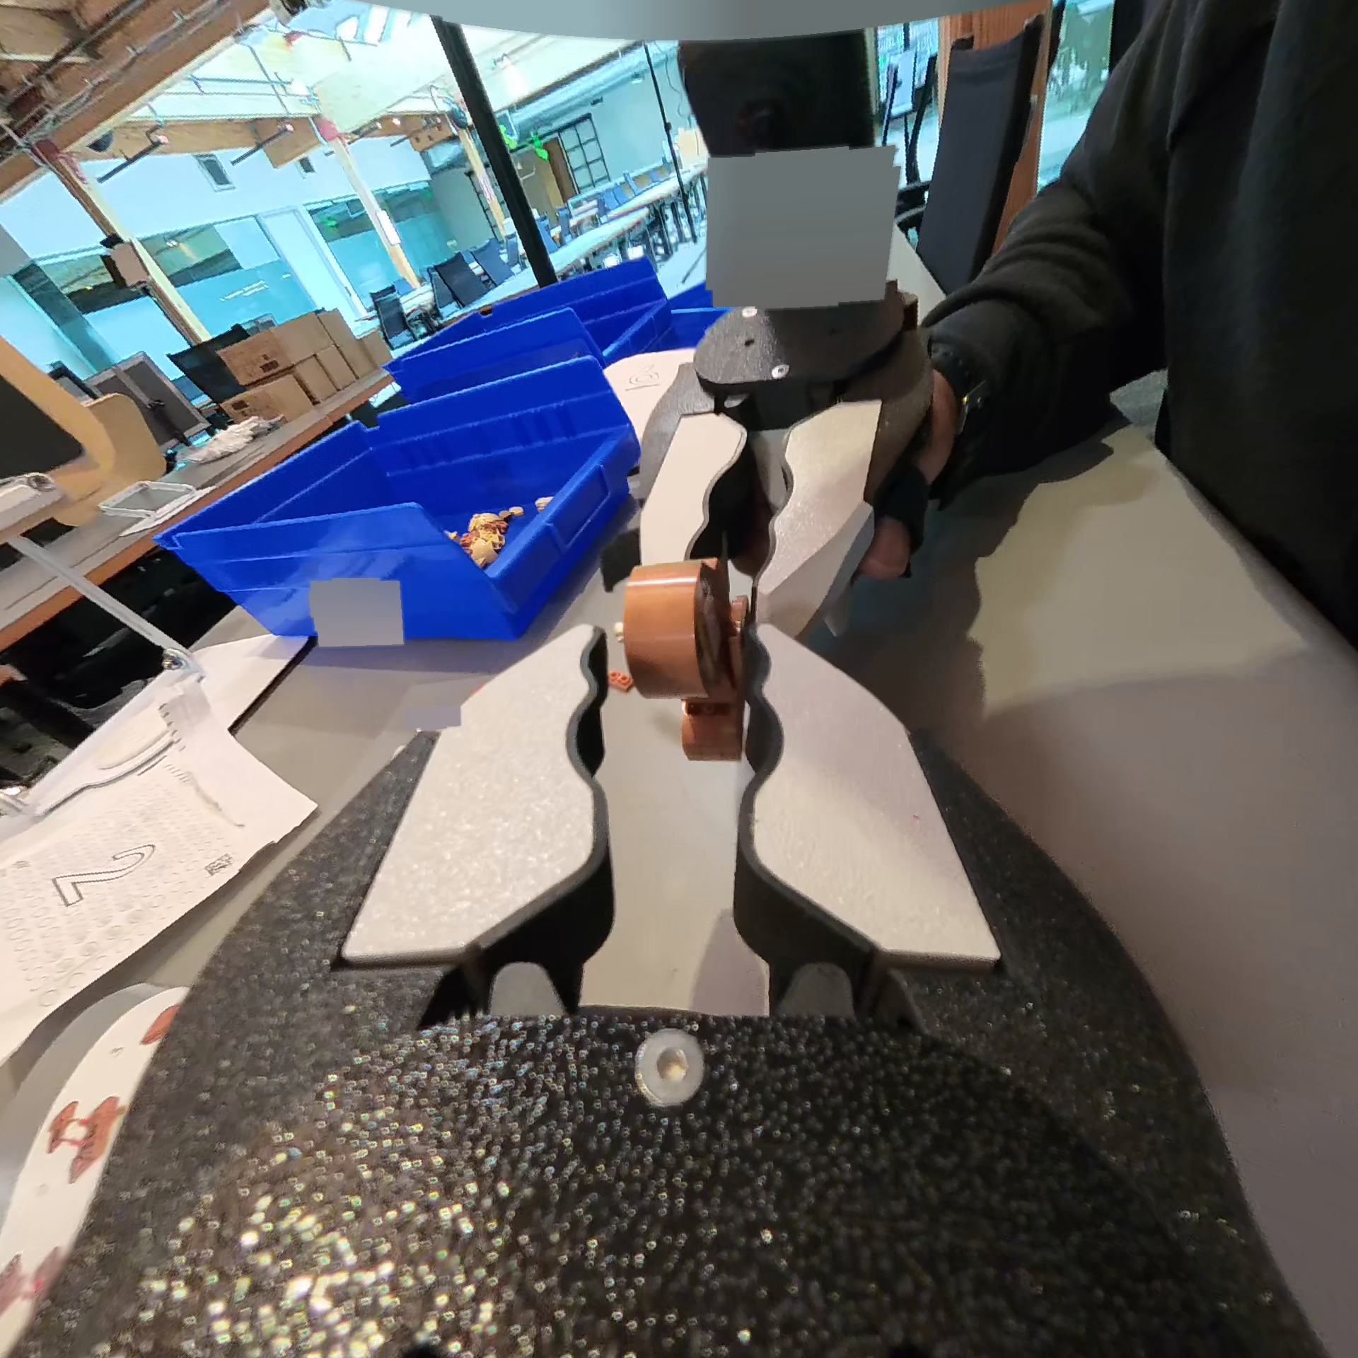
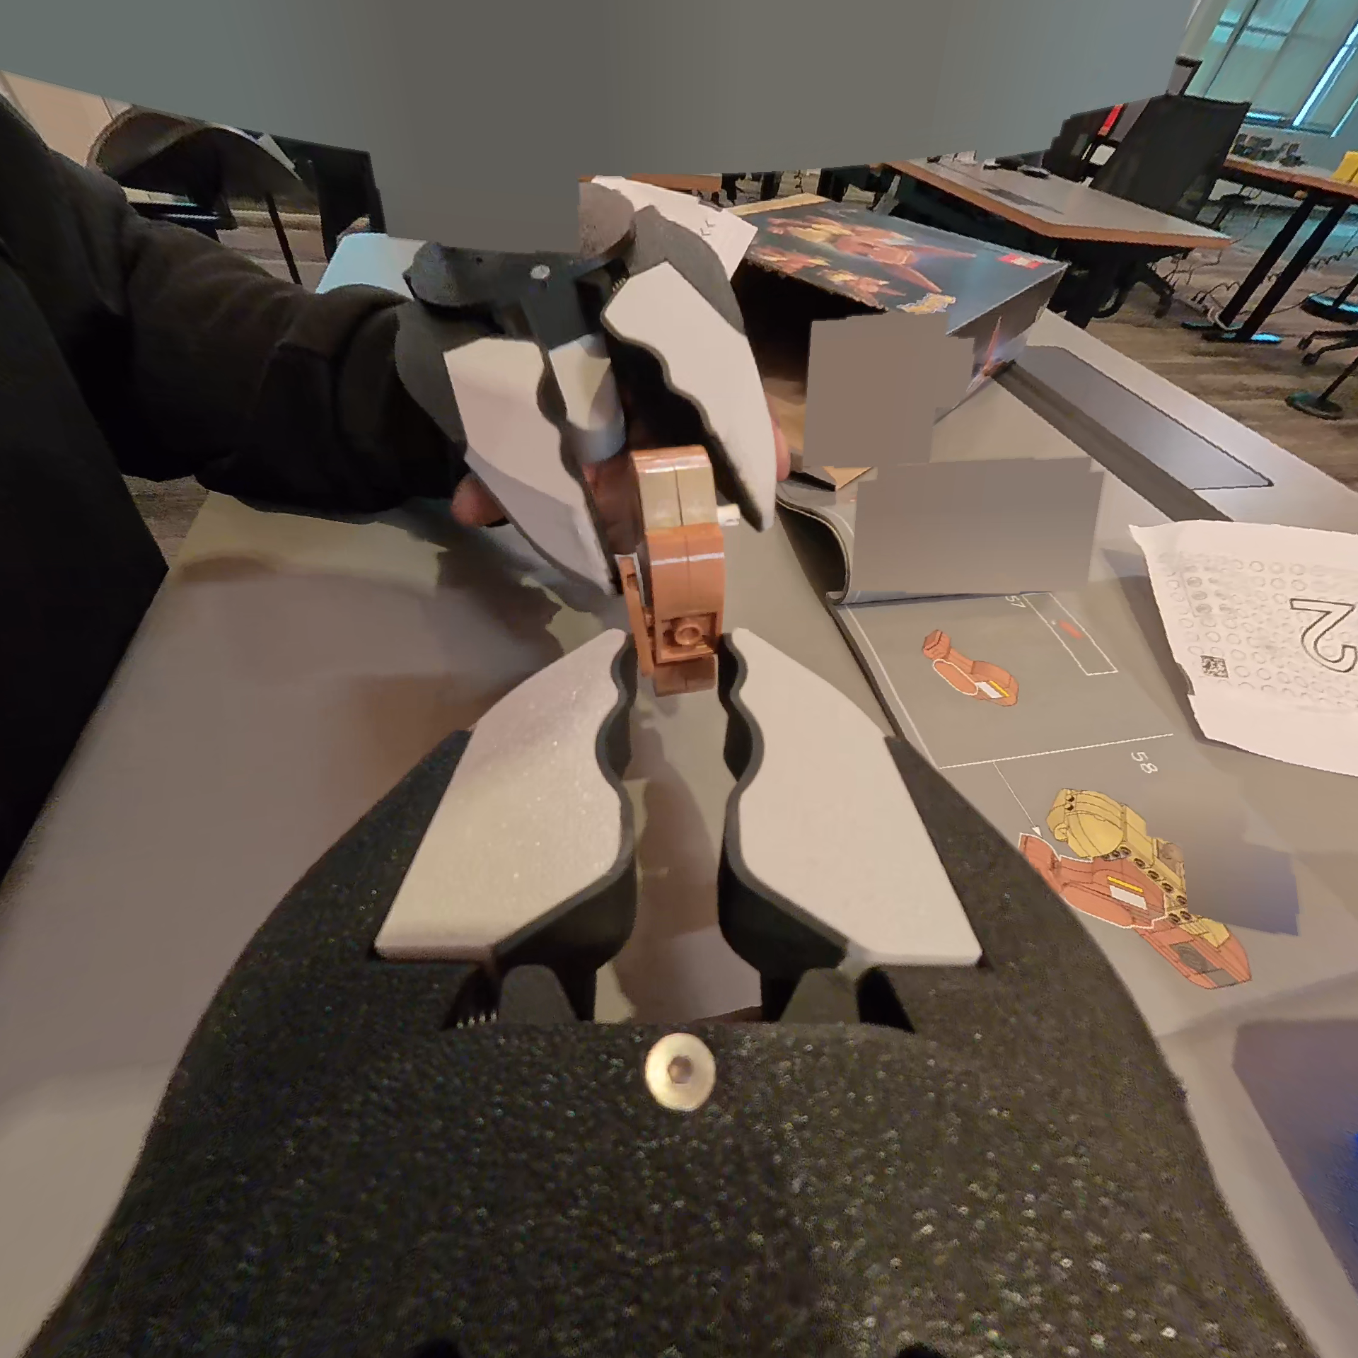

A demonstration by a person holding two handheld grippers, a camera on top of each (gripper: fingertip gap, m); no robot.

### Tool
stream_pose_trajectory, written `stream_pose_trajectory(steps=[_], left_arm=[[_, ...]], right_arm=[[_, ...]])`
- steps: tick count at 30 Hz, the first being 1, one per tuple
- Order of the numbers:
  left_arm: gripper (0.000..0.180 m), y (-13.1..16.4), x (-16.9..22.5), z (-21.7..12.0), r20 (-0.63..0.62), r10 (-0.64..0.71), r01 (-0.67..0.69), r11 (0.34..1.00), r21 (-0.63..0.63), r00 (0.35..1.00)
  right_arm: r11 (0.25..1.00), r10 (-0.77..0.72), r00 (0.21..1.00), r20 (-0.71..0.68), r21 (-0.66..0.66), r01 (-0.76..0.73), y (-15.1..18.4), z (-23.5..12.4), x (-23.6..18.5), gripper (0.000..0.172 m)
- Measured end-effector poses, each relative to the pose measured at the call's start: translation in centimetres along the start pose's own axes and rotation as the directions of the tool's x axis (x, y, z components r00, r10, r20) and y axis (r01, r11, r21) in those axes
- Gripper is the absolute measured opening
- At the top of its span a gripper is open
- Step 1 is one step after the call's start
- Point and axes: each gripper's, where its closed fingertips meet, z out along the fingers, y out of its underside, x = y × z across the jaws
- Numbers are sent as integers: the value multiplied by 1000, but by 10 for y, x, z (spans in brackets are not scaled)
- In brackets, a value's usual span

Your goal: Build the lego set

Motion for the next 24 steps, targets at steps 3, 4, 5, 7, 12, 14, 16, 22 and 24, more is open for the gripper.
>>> stream_pose_trajectory(steps=[3, 4, 5, 7, 12, 14, 16, 22, 24], left_arm=[[35, 3, 3, 2, 0, 35, -35, 999, -21, 999], [34, 3, 3, 2, 1, 37, -37, 999, -21, 999], [32, 2, 2, 1, 1, 34, -34, 999, -19, 999], [31, 1, 2, 0, -3, 20, -20, 1000, -9, 1000], [29, 1, 1, 0, -27, -45, 46, 999, 23, 999], [29, 0, 2, 0, -39, -75, 76, 996, 38, 996], [28, -1, 1, -1, -49, -100, 103, 994, 48, 994], [28, -1, -1, -2, -81, -201, 206, 976, 64, 976], [28, -1, -2, -2, -100, -258, 266, 961, 73, 961]], right_arm=[[1000, -27, 1000, -11, -2, 27, 1, 0, 0, 21], [1000, -28, 1000, -9, 1, 28, 0, 0, -1, 21], [1000, -25, 1000, -5, 5, 25, 0, 0, -1, 21], [1000, -14, 1000, 0, 14, 14, -1, 0, -1, 21], [999, 25, 999, 25, 35, -26, -2, 0, -2, 21], [998, 41, 998, 38, 49, -43, -3, -1, -2, 21], [997, 52, 998, 47, 60, -55, -4, -1, -2, 21], [995, 61, 997, 41, 80, -64, -6, -3, 0, 21], [994, 69, 997, 44, 86, -72, -7, -3, 1, 21]])
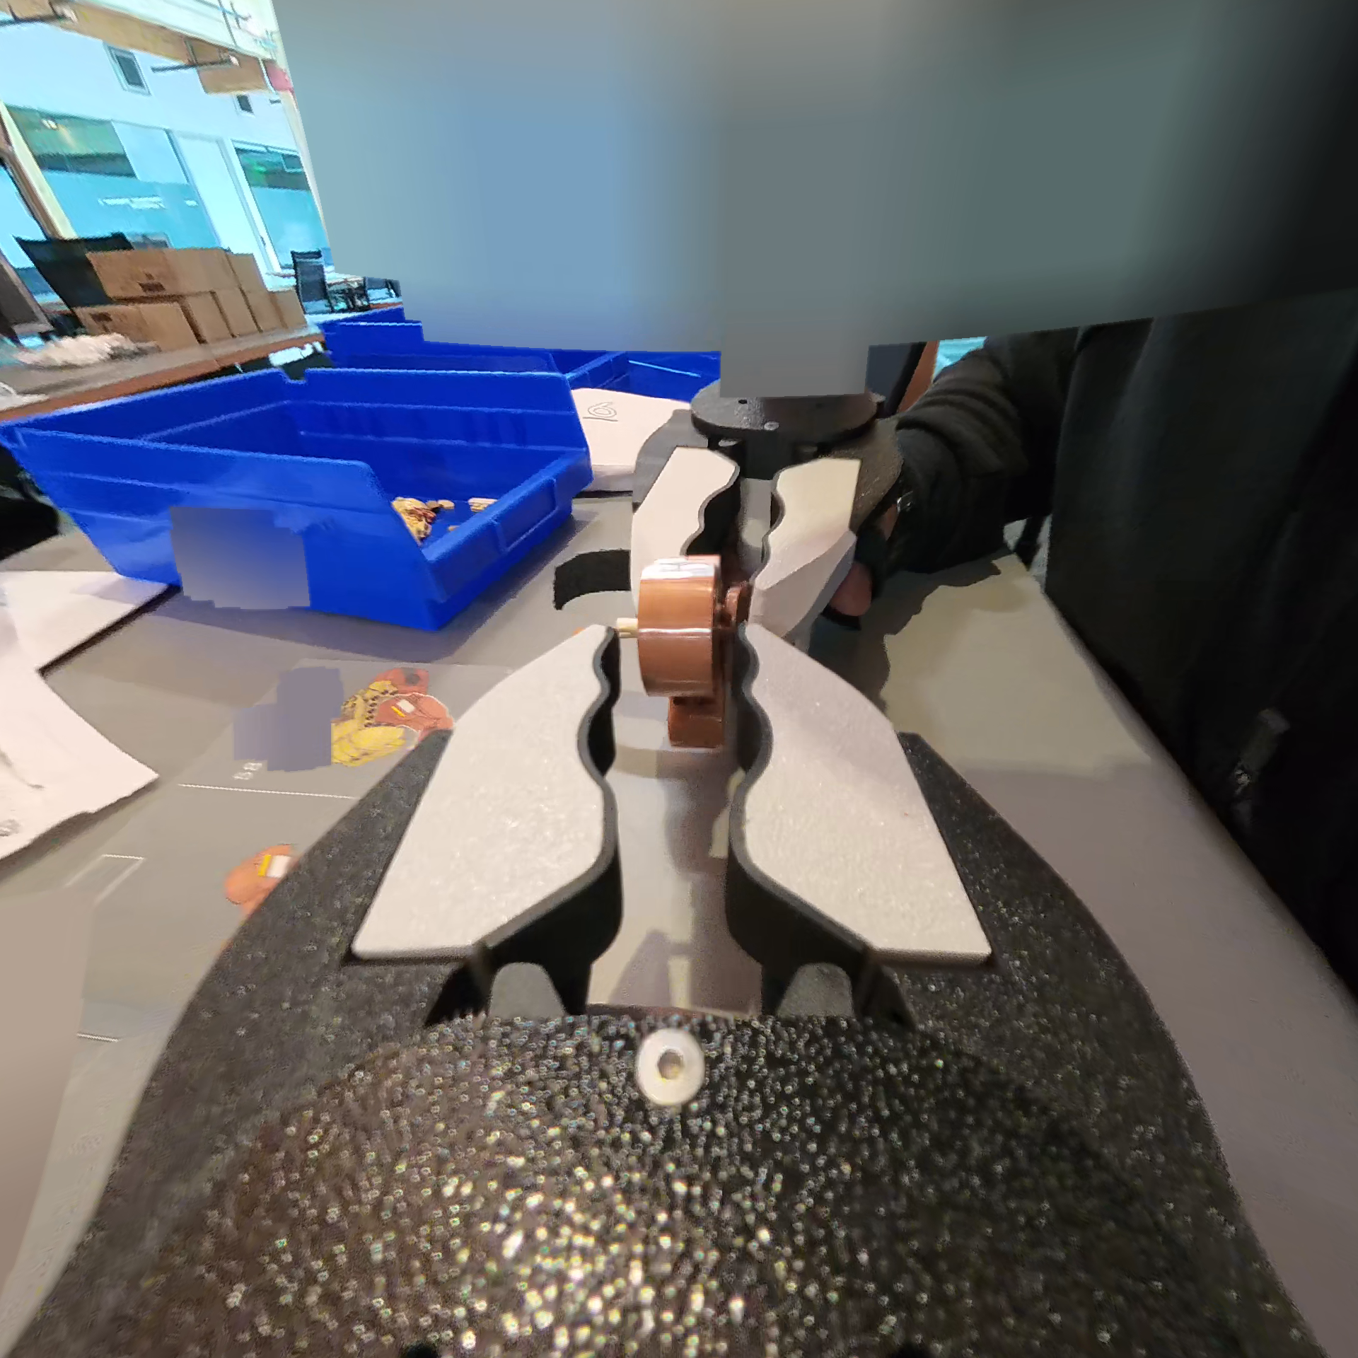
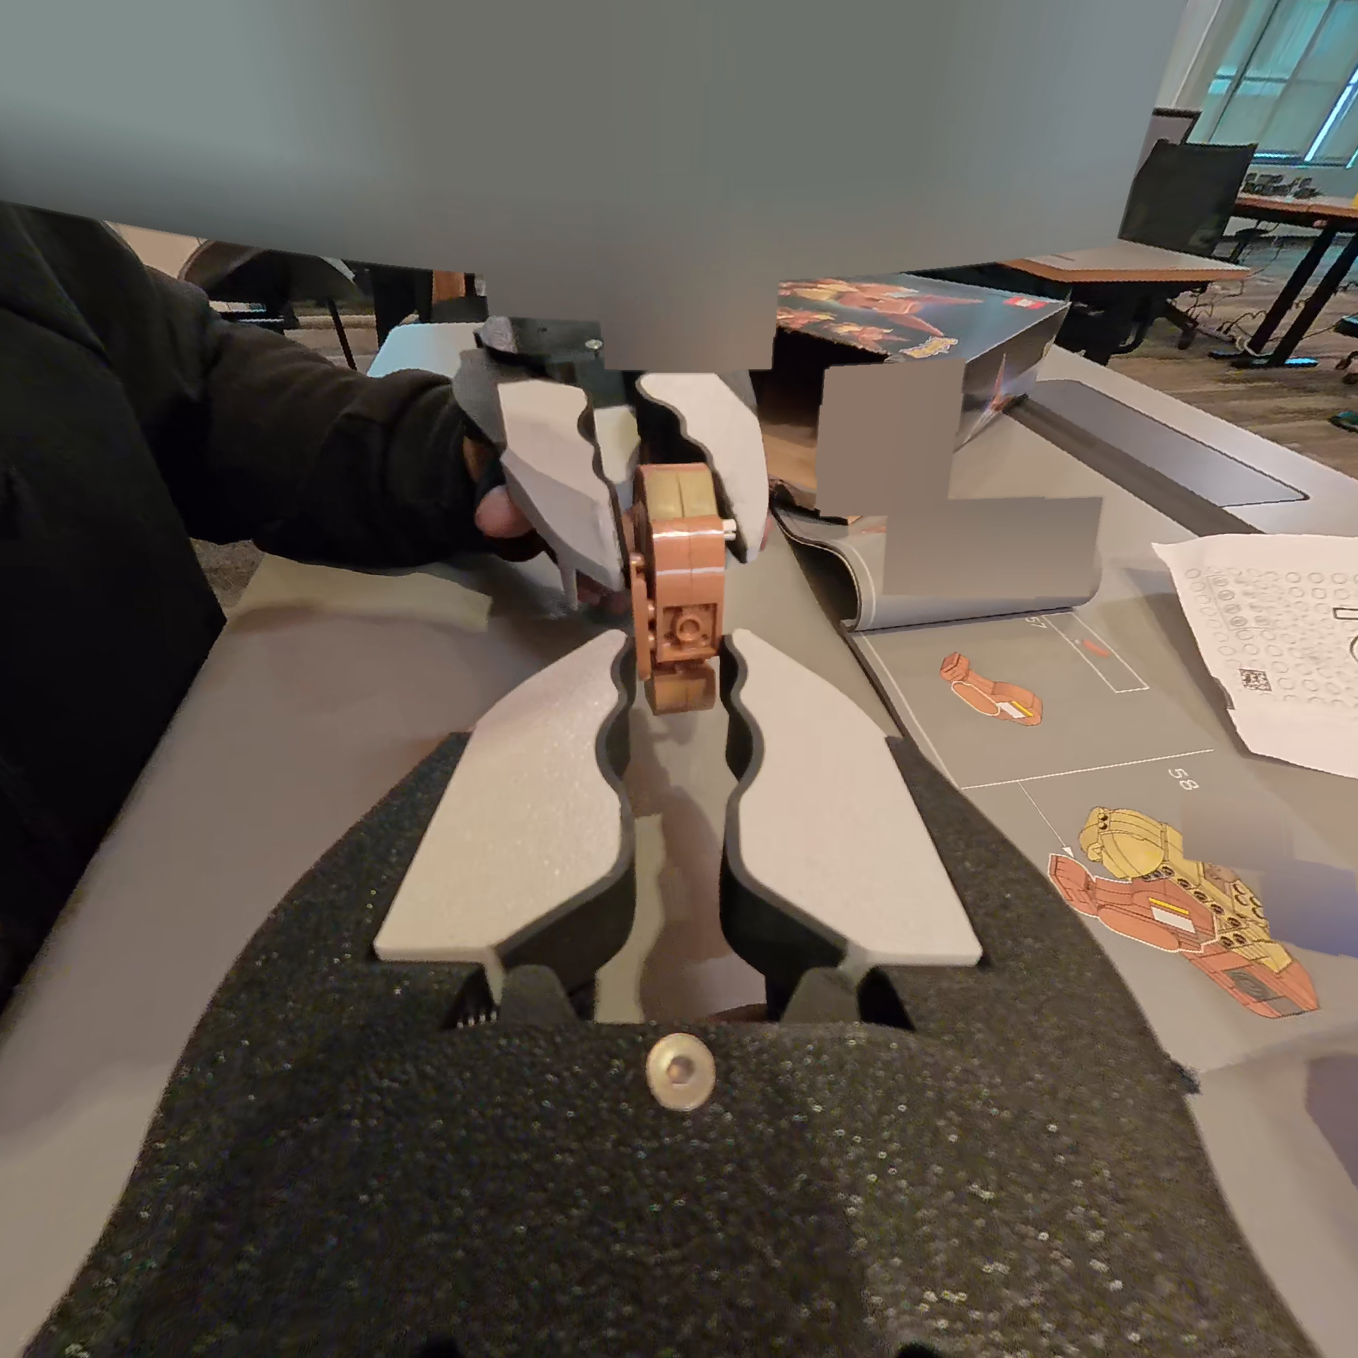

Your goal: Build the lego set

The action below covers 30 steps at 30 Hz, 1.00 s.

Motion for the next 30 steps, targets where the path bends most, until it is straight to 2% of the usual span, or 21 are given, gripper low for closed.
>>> stream_pose_trajectory(steps=[8, 12, 15, 19, 25, 30], left_arm=[[27, 1, 0, -1, -55, -121, 122, 993, 12, 991], [27, 1, -2, -1, -64, -193, 194, 981, 11, 979], [26, -3, -11, -3, -48, -283, 286, 957, 57, 958], [26, -3, -24, -7, -47, -415, 418, 905, 84, 909], [29, 4, -19, 0, -54, -450, 452, 892, 29, 892], [22, 3, -22, 3, -55, -528, 530, 846, 57, 848]], right_arm=[[998, 55, 998, 38, 17, -55, -1, -1, -2, 21], [983, 180, 981, 80, 20, -182, 0, 0, 1, 21], [933, 352, 927, 134, 28, -358, 0, -1, 5, 21], [831, 541, 818, 195, 27, -556, -1, -3, 13, 20], [753, 645, 731, 224, -20, -658, 2, -3, 14, 20], [647, 742, 611, 276, -55, -760, 2, -4, 15, 20]])
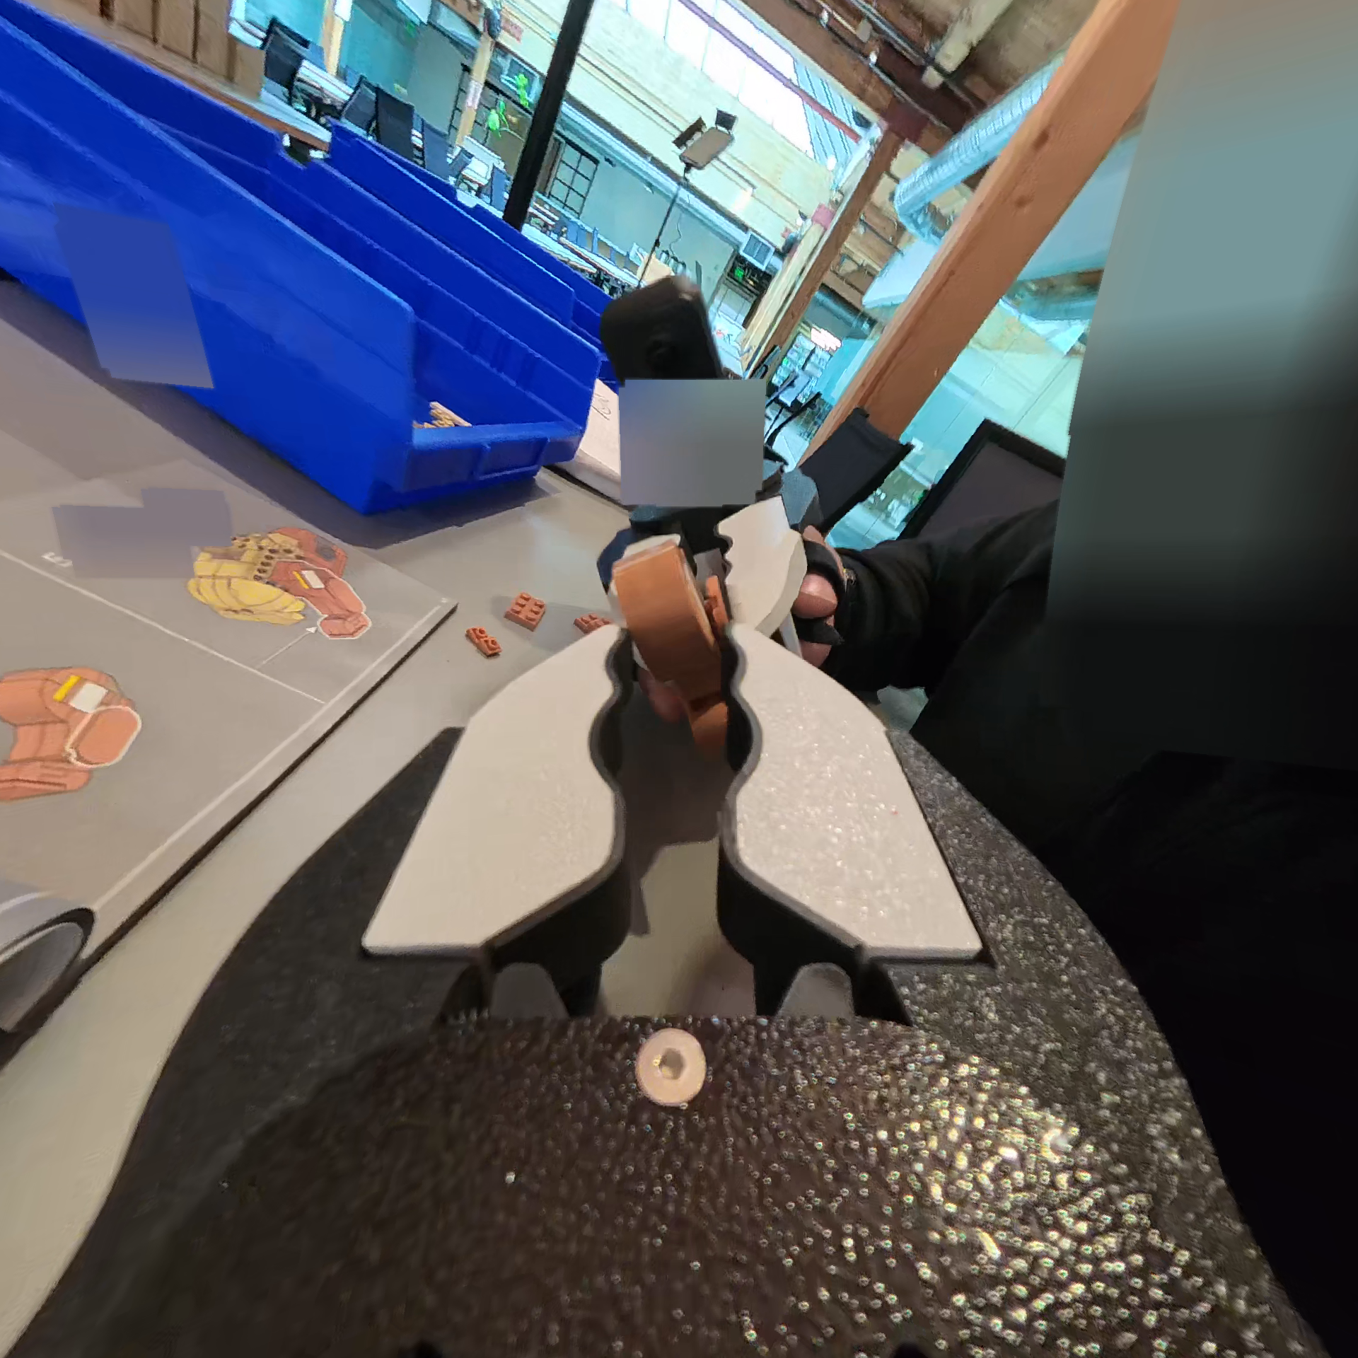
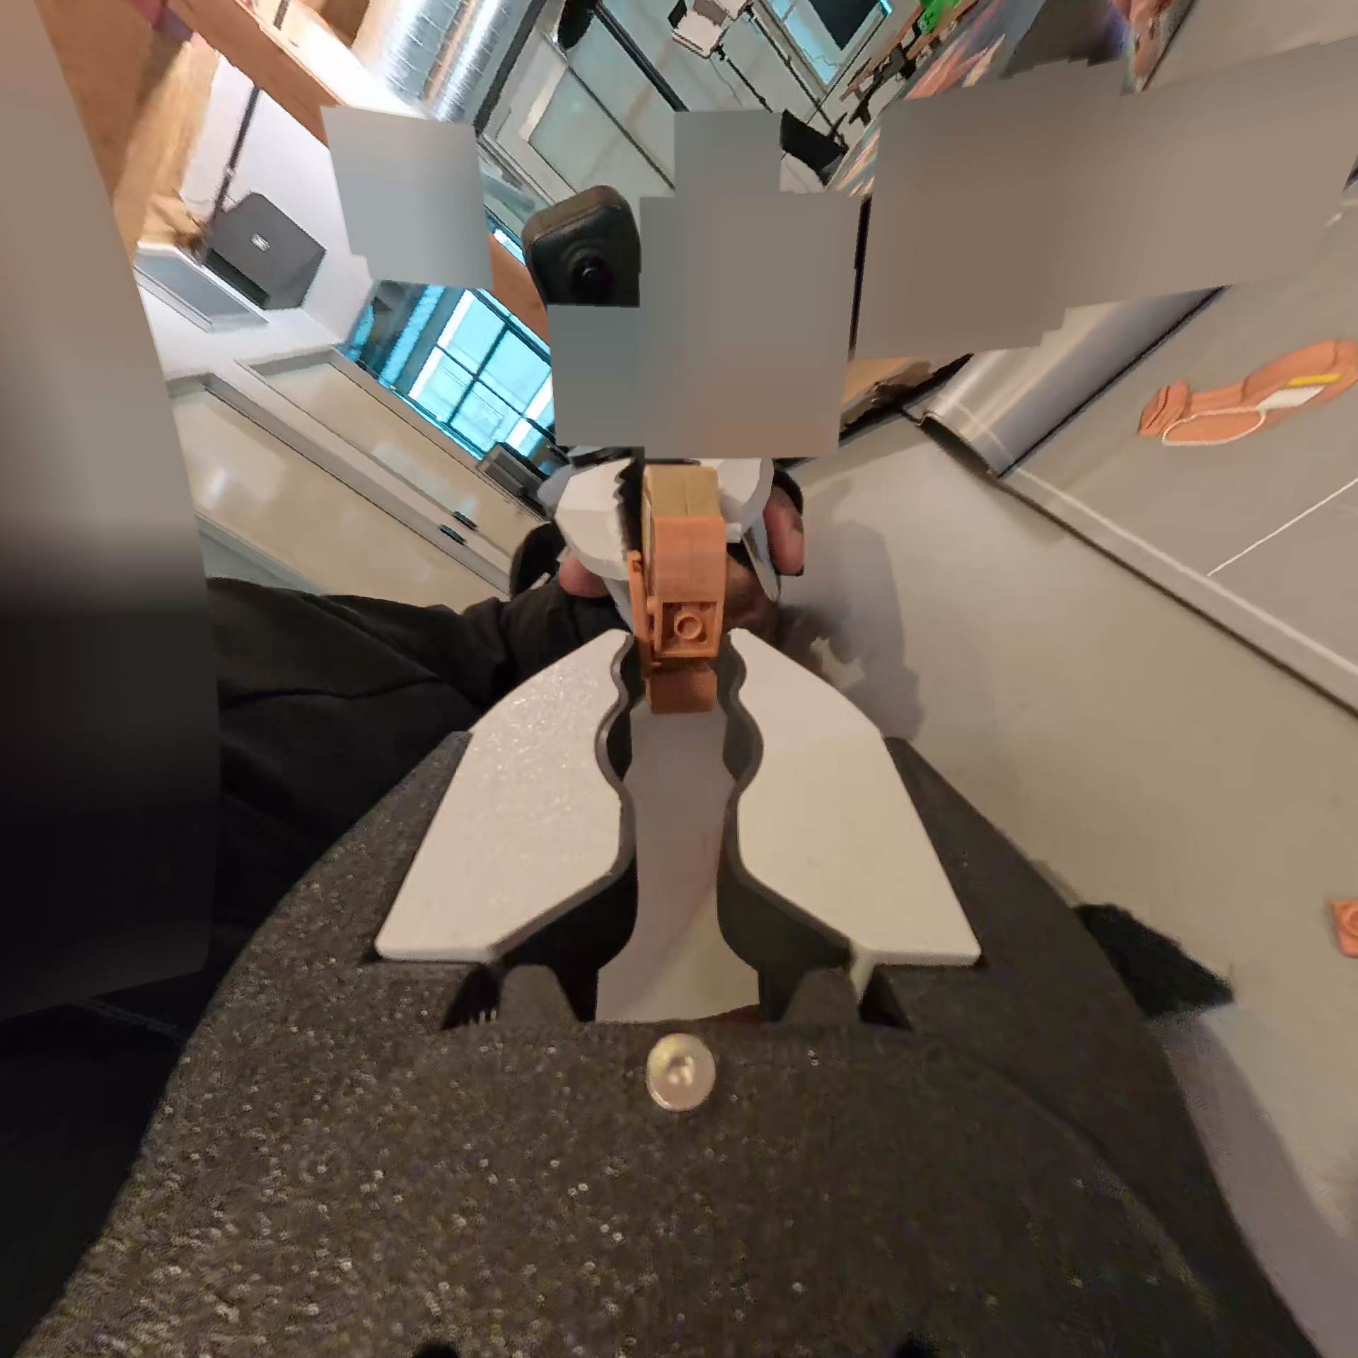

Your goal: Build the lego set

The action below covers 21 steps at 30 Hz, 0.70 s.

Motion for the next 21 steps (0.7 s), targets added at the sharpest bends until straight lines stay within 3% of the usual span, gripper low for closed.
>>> stream_pose_trajectory(steps=[6, 21], left_arm=[[20, -3, 0, 0, -28, -78, 78, 996, 31, 997], [18, -5, 2, -2, -51, -111, 114, 992, 53, 993]], right_arm=[[995, 97, 994, 48, 13, -97, -1, 0, -1, 20], [989, 118, 988, 100, 78, -126, -10, -2, -4, 21]])
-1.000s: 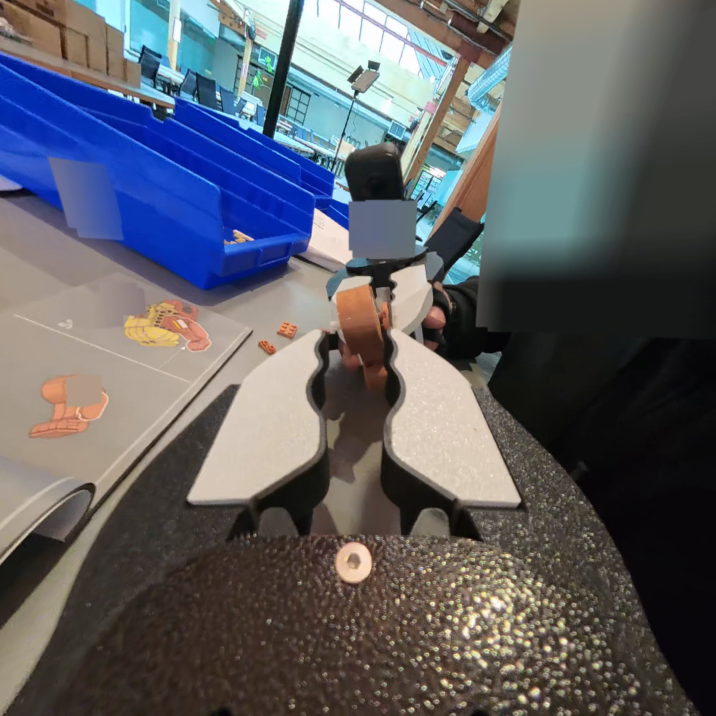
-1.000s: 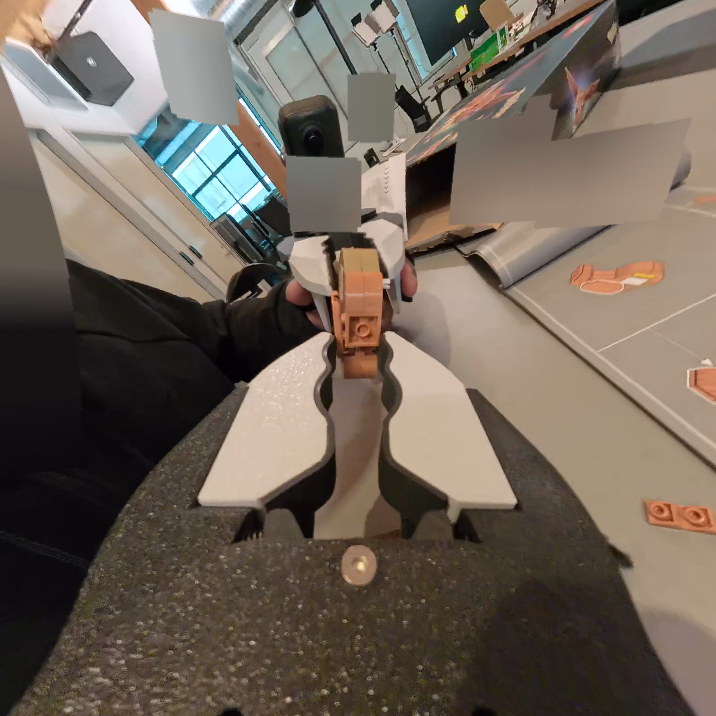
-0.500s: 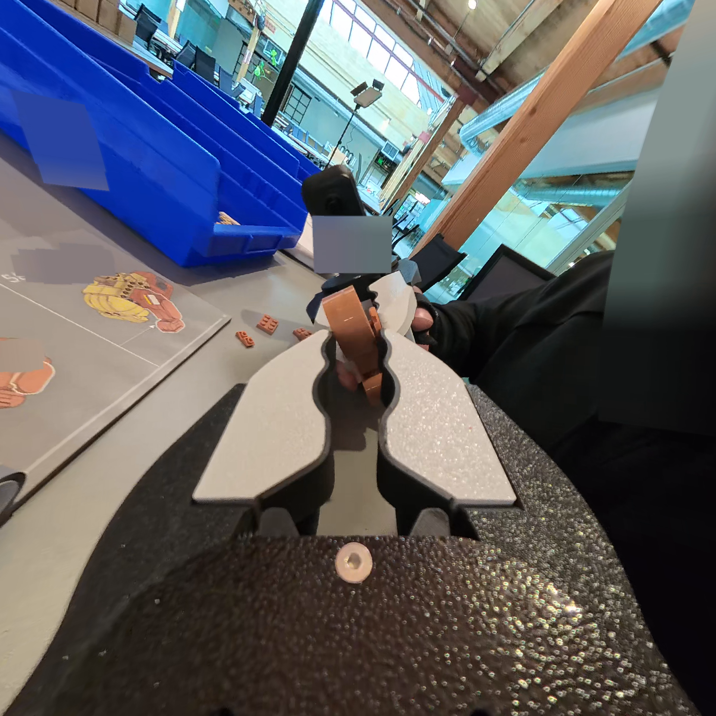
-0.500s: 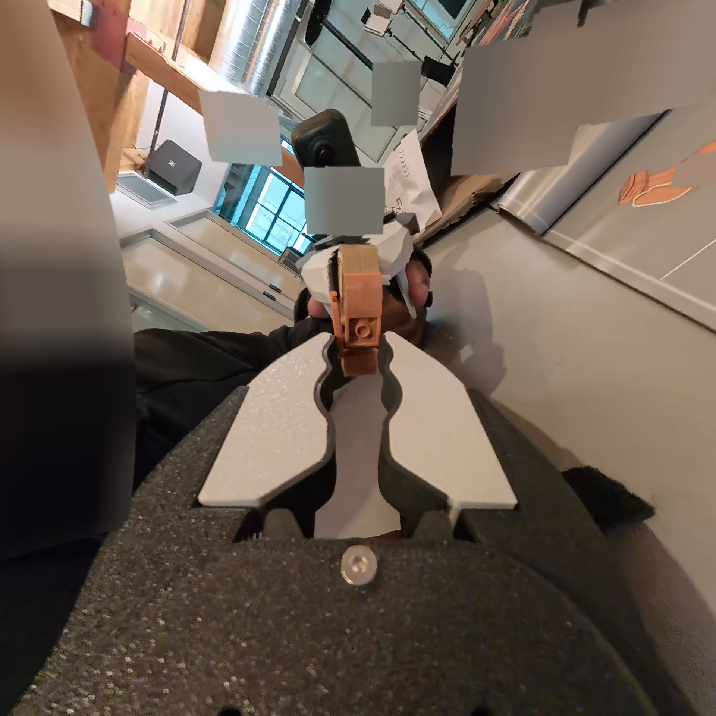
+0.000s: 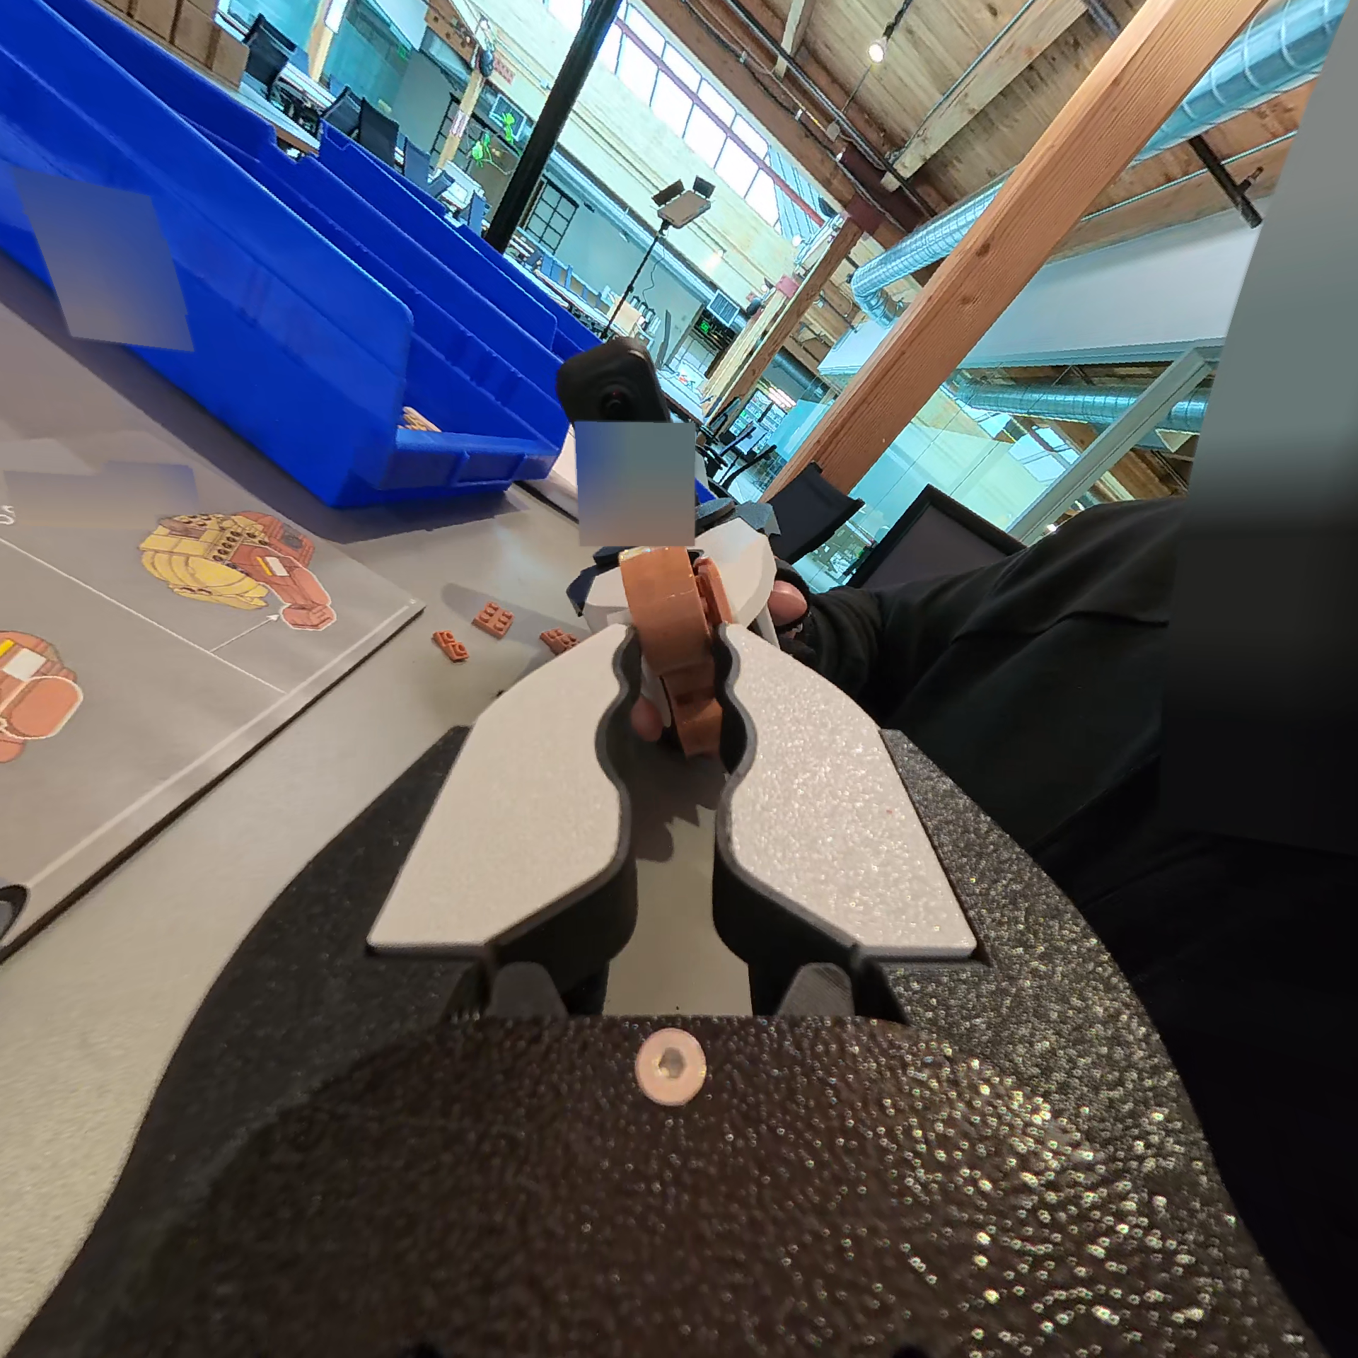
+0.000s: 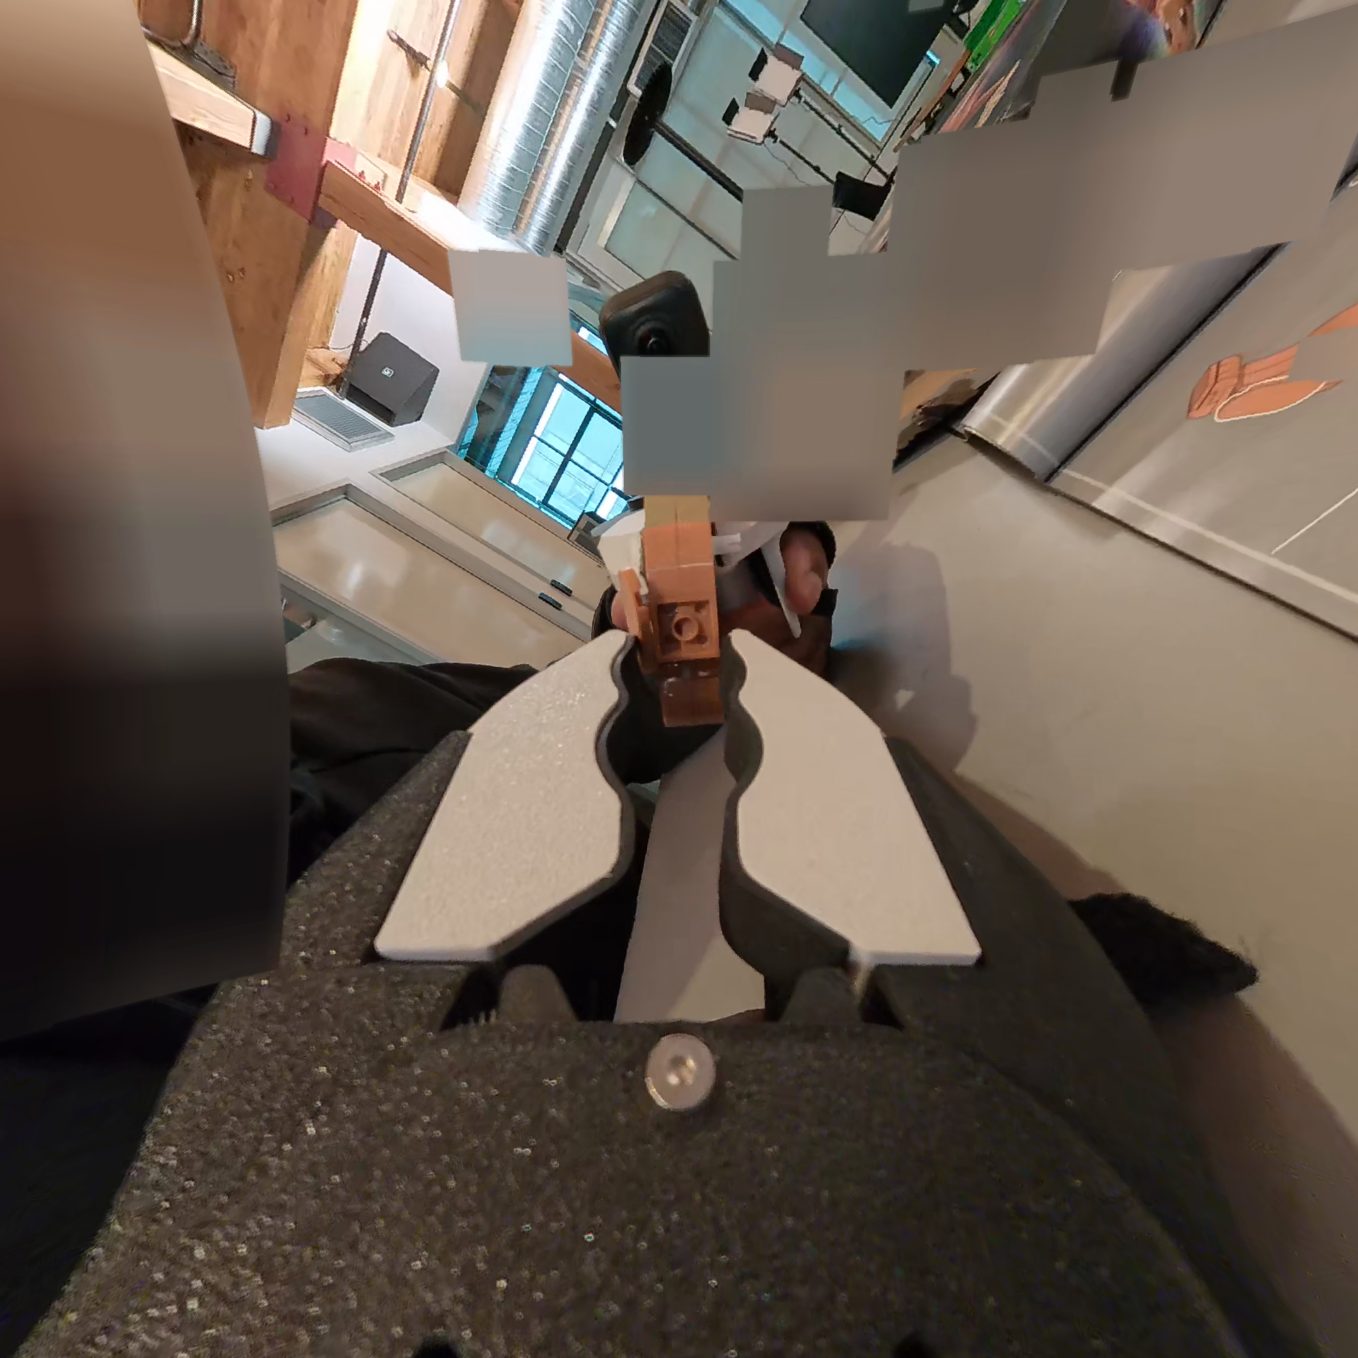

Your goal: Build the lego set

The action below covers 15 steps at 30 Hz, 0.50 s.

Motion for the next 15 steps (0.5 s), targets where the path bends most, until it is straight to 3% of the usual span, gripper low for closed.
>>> stream_pose_trajectory(steps=[15], left_arm=[[23, 5, -5, 0, 47, 33, -31, 999, -41, 998]], right_arm=[[999, -43, 996, -74, -12, 42, 2, 0, 7, 21]])
